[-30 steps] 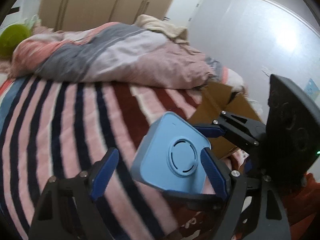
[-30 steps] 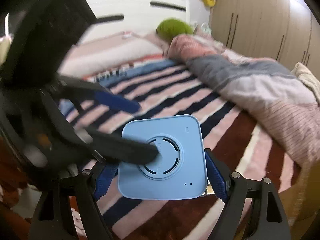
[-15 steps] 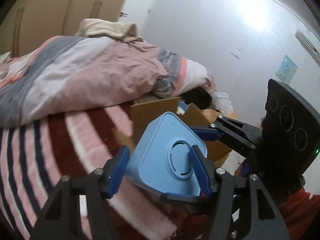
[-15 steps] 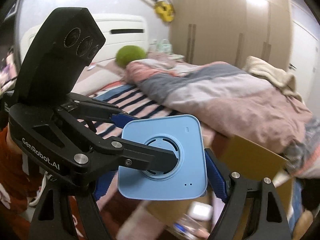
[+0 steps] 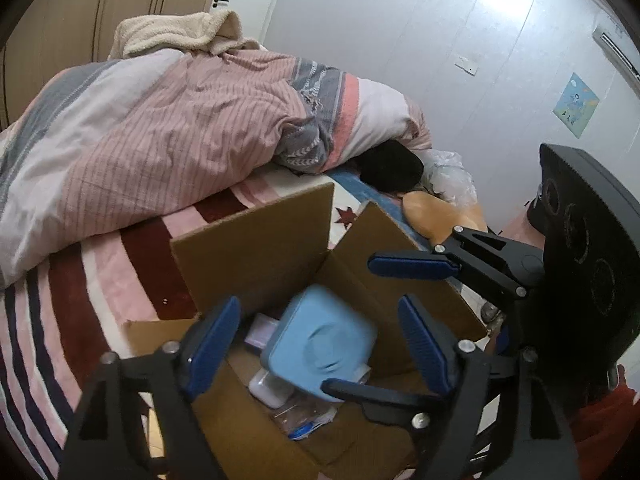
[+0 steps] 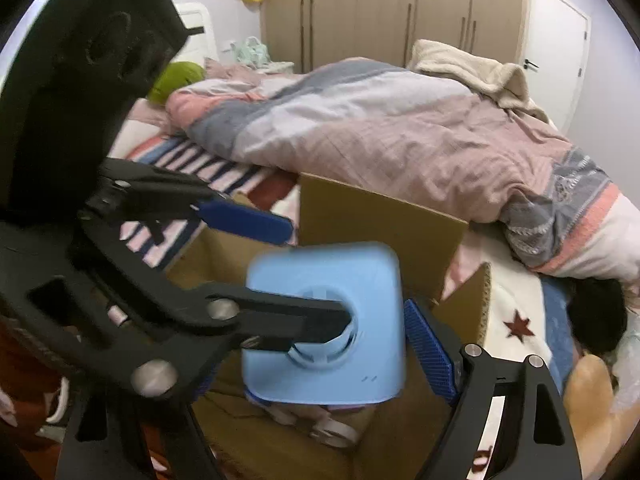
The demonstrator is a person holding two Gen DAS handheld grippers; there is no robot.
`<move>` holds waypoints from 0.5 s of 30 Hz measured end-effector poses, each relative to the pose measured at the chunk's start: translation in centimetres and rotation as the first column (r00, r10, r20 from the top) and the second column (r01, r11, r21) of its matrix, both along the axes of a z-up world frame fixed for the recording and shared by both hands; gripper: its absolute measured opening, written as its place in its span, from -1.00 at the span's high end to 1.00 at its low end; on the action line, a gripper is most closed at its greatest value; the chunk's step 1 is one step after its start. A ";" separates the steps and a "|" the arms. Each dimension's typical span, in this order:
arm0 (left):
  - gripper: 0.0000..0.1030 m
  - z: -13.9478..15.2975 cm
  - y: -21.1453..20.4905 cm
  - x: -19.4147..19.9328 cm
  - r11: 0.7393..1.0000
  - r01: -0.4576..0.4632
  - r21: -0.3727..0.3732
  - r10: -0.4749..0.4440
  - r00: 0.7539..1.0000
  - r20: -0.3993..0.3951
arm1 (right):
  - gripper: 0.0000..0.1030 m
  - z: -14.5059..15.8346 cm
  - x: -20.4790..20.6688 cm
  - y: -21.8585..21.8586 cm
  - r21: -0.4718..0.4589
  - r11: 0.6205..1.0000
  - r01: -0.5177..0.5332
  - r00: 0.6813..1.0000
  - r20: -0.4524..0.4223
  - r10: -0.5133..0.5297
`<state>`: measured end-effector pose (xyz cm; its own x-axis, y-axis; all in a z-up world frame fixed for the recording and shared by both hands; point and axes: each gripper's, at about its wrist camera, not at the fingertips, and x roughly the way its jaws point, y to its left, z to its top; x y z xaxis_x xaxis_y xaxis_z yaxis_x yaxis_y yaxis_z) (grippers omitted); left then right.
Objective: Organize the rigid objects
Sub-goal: 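Lift the blue case into the cardboard box and release it, then grasp the white rectangular case with the right tool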
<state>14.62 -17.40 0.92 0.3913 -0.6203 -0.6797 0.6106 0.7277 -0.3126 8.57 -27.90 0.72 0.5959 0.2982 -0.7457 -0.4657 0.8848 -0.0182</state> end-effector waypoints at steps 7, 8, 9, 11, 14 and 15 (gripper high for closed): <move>-0.53 2.2 5.3 -2.2 0.994 -0.105 -0.026 0.107 0.990 0.087 | -0.57 1.2 -1.1 2.3 0.038 0.998 -0.057 0.998 0.026 0.056; -0.53 2.6 6.8 -2.8 0.990 -0.137 -0.025 0.139 0.984 0.109 | -0.57 1.6 -1.5 3.2 0.054 0.995 -0.088 0.996 0.034 0.086; -0.54 2.8 7.8 -3.2 0.987 -0.158 -0.024 0.160 0.979 0.123 | -0.57 1.9 -1.9 4.2 0.067 0.990 -0.121 0.992 0.039 0.119; -0.54 3.3 10.6 -4.2 0.976 -0.216 -0.023 0.217 0.964 0.152 | -0.57 2.3 -2.7 6.3 0.080 0.981 -0.174 0.984 0.052 0.171; -0.54 3.2 15.1 -5.5 0.954 -0.299 -0.035 0.301 0.938 0.172 | -0.57 2.5 -3.9 10.6 0.097 0.953 -0.288 0.957 0.061 0.283; -0.54 2.9 16.6 -6.0 0.944 -0.329 -0.036 0.330 0.927 0.176 | -0.57 2.3 -4.2 11.9 0.099 0.943 -0.316 0.948 0.058 0.312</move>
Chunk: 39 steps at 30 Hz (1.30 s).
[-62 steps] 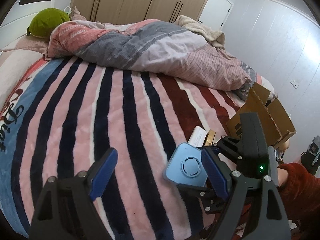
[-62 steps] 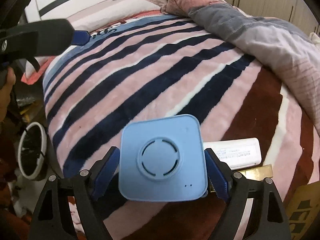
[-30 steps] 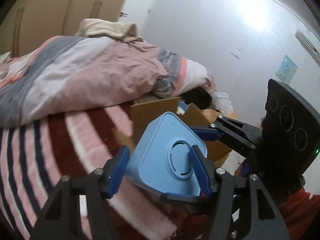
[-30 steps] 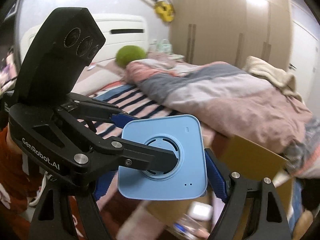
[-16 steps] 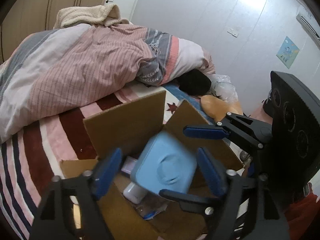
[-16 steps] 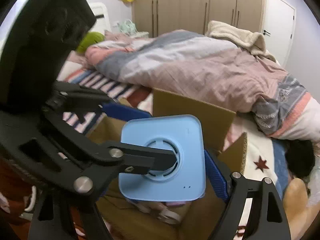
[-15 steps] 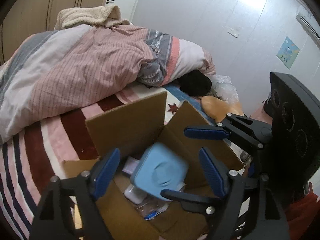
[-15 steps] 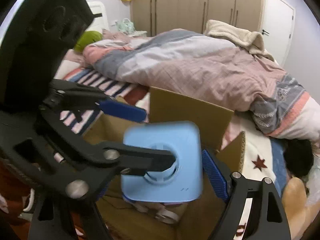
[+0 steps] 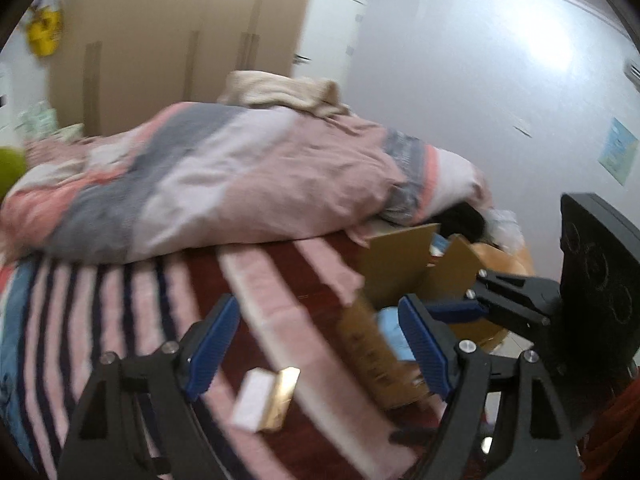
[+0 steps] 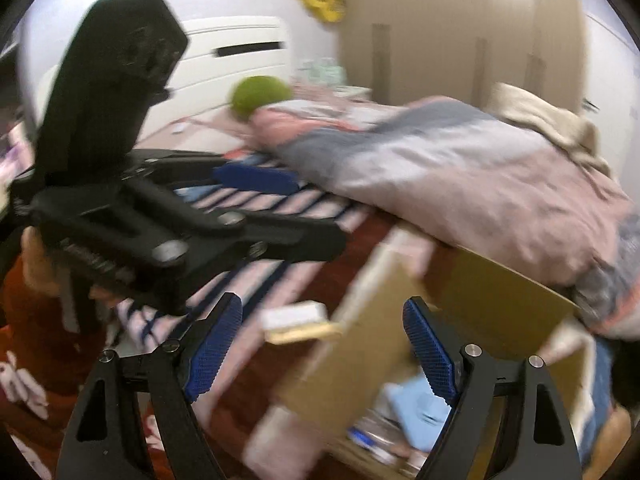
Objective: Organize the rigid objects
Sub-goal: 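Grasp the white rectangular case with the right tool, then carry the white case into the cardboard box and release it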
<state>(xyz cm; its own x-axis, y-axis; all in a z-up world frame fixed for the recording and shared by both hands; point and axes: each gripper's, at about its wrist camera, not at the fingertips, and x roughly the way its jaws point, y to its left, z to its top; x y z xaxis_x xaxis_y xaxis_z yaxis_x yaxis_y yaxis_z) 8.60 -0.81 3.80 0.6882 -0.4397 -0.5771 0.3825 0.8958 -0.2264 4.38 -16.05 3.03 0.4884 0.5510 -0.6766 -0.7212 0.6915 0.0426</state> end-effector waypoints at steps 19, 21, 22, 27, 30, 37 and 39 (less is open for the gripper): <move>-0.54 -12.4 12.9 -4.9 0.978 -0.204 -0.031 0.198 0.971 -0.137 | -0.57 -18.4 5.0 12.0 -0.373 0.927 0.022 0.999 -0.036 -0.038; -0.54 -13.0 13.2 -5.0 0.978 -0.206 -0.035 0.198 0.969 -0.149 | -0.67 -19.2 6.4 11.6 -0.387 0.921 0.041 0.998 -0.036 -0.060; -0.54 -13.2 13.2 -5.0 0.978 -0.205 -0.036 0.198 0.968 -0.153 | -0.70 -19.3 6.7 11.5 -0.379 0.925 0.039 0.997 -0.041 -0.059; -0.54 -13.5 13.0 -4.8 0.980 -0.194 -0.032 0.187 0.969 -0.164 | -0.68 -19.6 7.1 11.4 -0.355 0.935 0.021 0.998 -0.054 -0.043; -0.54 -13.3 12.8 -4.5 0.983 -0.179 -0.044 0.170 0.972 -0.165 | -0.66 -19.2 6.5 11.5 -0.345 0.939 0.006 0.998 -0.053 -0.026; -0.54 -11.8 10.8 -3.4 0.992 -0.073 -0.103 0.054 0.984 -0.169 | -0.66 -13.9 1.9 12.6 -0.226 0.968 -0.109 0.994 -0.008 0.110; -0.44 -11.1 9.5 -3.2 0.992 -0.022 -0.124 0.002 0.986 -0.164 | -0.66 -11.8 0.5 12.6 -0.187 0.973 -0.136 0.990 0.017 0.142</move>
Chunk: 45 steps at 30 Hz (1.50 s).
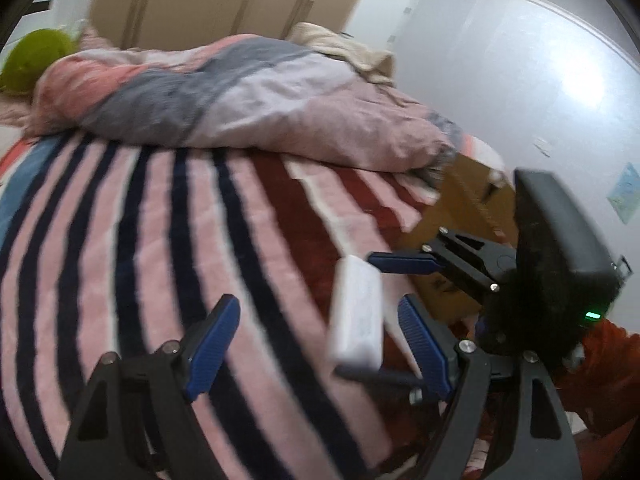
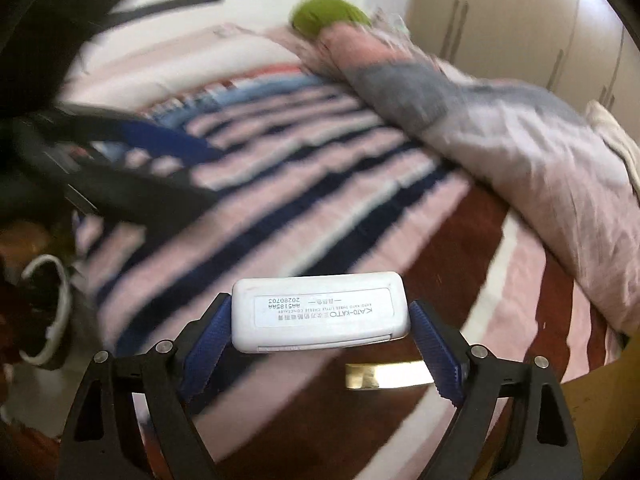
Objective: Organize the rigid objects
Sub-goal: 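Carry the white case into the cardboard box and release it, then reach the right tool to the gold metal bar and grasp it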
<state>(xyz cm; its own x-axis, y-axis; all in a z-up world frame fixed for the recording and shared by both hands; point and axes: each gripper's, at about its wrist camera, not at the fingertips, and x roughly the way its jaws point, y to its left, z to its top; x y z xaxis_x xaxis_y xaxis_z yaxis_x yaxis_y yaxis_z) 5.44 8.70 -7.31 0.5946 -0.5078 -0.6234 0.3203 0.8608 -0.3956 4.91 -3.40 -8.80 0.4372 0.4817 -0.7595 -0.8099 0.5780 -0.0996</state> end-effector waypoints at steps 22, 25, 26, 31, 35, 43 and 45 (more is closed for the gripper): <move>0.41 8.3 -20.7 4.5 0.935 0.349 0.069 -0.354 0.932 0.073 | -0.66 9.8 -0.9 -16.3 0.151 0.961 0.232 0.958 0.137 -0.253; 0.41 8.5 -23.1 5.1 0.923 0.377 0.080 -0.382 0.922 0.067 | -0.66 9.9 -0.4 -19.0 0.165 0.948 0.274 0.947 0.126 -0.295; 0.41 8.5 -23.8 5.3 0.919 0.386 0.083 -0.391 0.918 0.064 | -0.66 9.9 -0.2 -19.9 0.170 0.943 0.286 0.944 0.121 -0.308; 0.41 8.3 -26.8 6.4 0.901 0.421 0.100 -0.427 0.903 0.043 | -0.67 9.9 0.5 -23.0 0.167 0.925 0.341 0.927 0.104 -0.360; 0.30 7.9 -28.4 6.6 0.898 0.420 0.127 -0.427 0.903 0.033 | -0.68 9.3 0.5 -24.3 0.148 0.916 0.372 0.915 0.109 -0.389; -0.46 8.5 -27.6 6.3 0.922 0.357 0.150 -0.369 0.927 0.064 | -0.79 8.8 0.9 -24.9 0.120 0.909 0.398 0.902 0.128 -0.412; -0.46 8.9 -26.9 6.1 0.928 0.337 0.157 -0.352 0.933 0.079 | -0.79 8.9 0.8 -24.9 0.123 0.908 0.400 0.902 0.124 -0.414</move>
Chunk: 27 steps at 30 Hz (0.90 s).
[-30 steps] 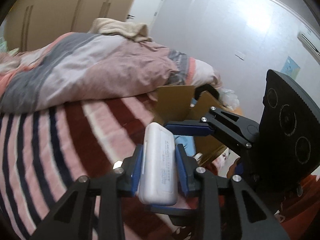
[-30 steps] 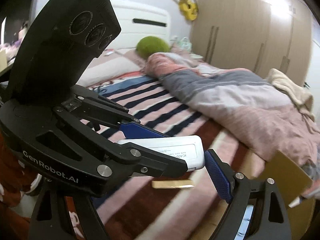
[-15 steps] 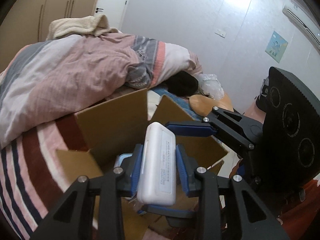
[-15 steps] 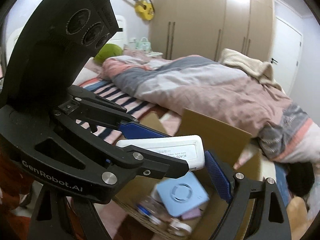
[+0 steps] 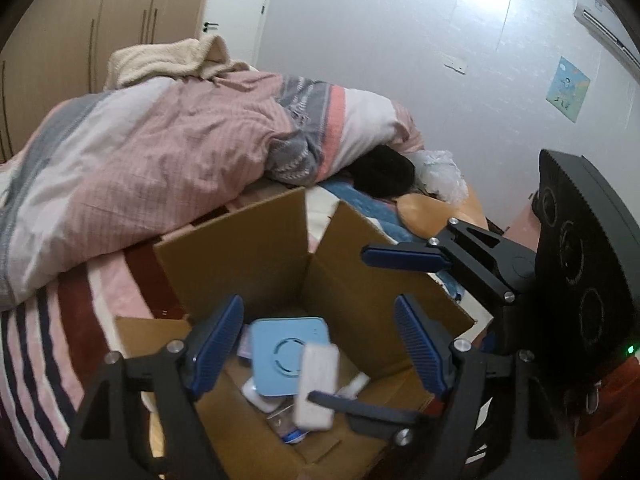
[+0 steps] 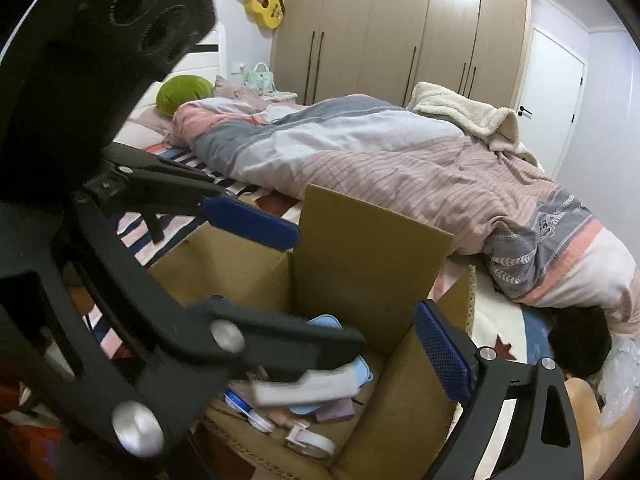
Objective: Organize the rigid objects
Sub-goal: 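Reach the right tool to the gold metal bar and grasp it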
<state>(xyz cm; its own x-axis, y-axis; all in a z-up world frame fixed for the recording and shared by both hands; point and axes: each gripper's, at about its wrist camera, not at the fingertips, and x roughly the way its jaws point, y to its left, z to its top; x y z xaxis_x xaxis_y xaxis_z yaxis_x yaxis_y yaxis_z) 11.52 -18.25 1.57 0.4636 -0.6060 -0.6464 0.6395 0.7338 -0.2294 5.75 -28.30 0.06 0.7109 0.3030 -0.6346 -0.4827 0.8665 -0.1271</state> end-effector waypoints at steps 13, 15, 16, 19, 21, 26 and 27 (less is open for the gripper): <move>-0.46 1.8 9.6 -3.0 0.982 -0.178 -0.060 0.182 0.980 0.083 | -0.79 2.2 -1.4 4.1 0.025 0.999 -0.047 0.999 0.018 0.046; -0.46 1.9 12.6 -3.6 0.970 -0.230 -0.072 0.237 0.967 0.093 | -0.79 2.6 -1.7 6.0 0.021 0.996 -0.082 0.996 0.026 0.081; -0.46 1.8 13.8 -3.8 0.964 -0.254 -0.075 0.260 0.961 0.096 | -0.79 2.7 -1.9 7.1 0.021 0.994 -0.104 0.994 0.028 0.104; -0.46 1.2 17.9 -4.7 0.939 -0.335 -0.079 0.342 0.935 0.099 | -0.79 2.6 -2.4 10.9 0.030 0.981 -0.189 0.982 0.020 0.189; -0.46 0.5 20.4 -5.4 0.924 -0.375 -0.081 0.381 0.919 0.102 | -0.79 2.1 -2.6 13.6 0.034 0.969 -0.245 0.970 0.006 0.245; -0.46 -2.4 25.4 -6.6 0.877 -0.475 -0.071 0.479 0.875 0.065 | -0.79 -0.1 -2.9 19.4 0.040 0.935 -0.352 0.934 -0.054 0.353; -0.46 -3.2 26.3 -6.9 0.867 -0.493 -0.068 0.497 0.867 0.051 | -0.79 -0.9 -2.8 20.4 0.039 0.929 -0.367 0.927 -0.071 0.369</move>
